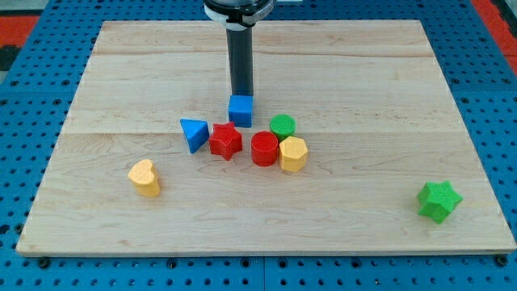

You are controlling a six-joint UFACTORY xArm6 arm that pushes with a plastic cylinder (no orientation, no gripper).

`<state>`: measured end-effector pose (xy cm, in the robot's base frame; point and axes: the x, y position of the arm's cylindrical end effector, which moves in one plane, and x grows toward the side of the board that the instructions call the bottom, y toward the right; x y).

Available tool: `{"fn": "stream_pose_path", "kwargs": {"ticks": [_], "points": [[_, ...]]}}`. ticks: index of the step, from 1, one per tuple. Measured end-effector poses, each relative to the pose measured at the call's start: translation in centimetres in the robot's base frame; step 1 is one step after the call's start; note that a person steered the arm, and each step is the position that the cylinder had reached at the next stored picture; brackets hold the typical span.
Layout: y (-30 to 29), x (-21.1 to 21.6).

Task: Push the green star towards the group of blocks

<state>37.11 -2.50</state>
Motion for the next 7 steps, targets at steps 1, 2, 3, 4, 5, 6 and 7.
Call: {"fn": "stream_pose_path", "kwargs": {"ticks": [1,2,3,4,5,6,7], "points": [[3.1,0.5],[14.1,1.0],[24.0,7.9],[29.2,15.3],[31.3,19.6],[27.8,21.0],[18.5,20.5]]}}
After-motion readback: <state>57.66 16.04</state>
